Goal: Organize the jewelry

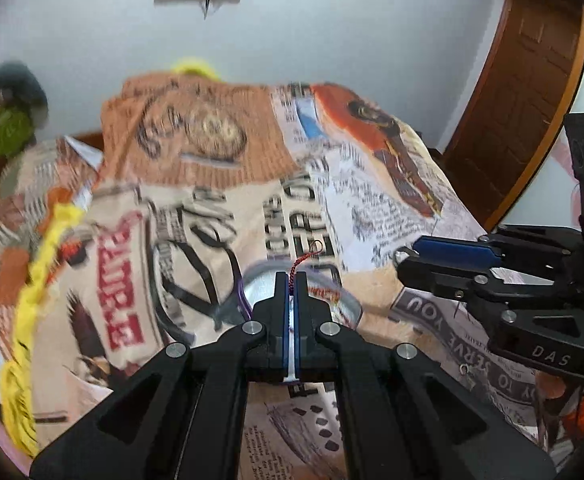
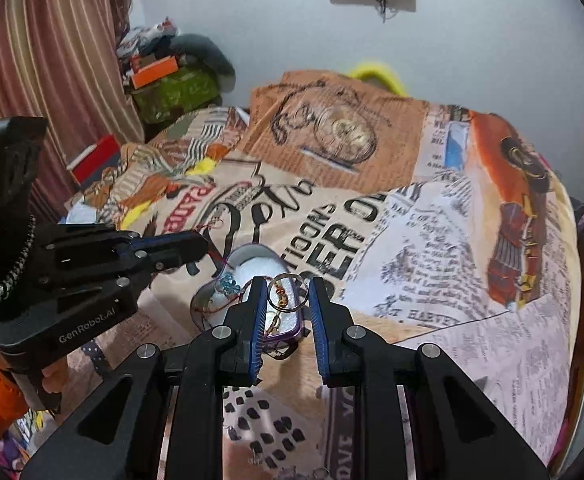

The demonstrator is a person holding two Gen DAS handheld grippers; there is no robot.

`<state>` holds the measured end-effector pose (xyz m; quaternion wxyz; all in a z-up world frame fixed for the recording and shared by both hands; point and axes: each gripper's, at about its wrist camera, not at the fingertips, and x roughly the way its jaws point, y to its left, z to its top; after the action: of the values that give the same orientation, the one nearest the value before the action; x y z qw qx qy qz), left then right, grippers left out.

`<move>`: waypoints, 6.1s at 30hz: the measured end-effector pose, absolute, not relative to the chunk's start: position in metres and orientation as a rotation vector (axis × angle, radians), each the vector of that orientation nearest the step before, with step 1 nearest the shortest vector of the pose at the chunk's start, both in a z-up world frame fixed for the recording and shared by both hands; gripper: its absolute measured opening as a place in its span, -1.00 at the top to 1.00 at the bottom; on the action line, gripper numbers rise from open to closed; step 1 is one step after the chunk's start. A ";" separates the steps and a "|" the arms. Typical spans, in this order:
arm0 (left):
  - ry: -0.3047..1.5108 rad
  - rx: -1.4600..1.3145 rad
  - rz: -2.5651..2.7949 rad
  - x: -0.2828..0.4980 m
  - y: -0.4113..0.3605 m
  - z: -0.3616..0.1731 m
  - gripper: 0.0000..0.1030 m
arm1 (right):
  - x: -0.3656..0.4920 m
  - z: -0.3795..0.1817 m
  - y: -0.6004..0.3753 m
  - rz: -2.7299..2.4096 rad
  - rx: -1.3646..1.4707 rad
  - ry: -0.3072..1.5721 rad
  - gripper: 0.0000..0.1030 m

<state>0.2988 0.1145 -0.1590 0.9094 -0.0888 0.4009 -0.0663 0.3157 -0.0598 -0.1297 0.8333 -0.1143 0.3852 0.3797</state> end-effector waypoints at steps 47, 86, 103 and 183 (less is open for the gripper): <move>0.846 -0.085 -0.059 0.261 0.128 -0.140 0.26 | 0.310 -0.137 -0.026 0.795 -0.379 0.925 0.59; 0.993 -0.008 -0.342 0.226 -0.012 -0.189 0.59 | 0.250 -0.168 -0.170 0.641 -0.268 0.903 0.18; 0.937 0.058 -0.292 0.236 -0.010 -0.201 0.84 | 0.252 -0.185 -0.137 0.712 -0.372 0.887 0.28; 0.883 -0.148 -0.135 0.293 0.103 -0.198 0.84 | 0.336 -0.177 -0.021 0.779 -0.262 0.967 0.81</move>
<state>0.2933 0.1032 -0.1976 0.8993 -0.0715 0.4265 -0.0654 0.3360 -0.0209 -0.1775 0.8052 -0.1226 0.4518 0.3639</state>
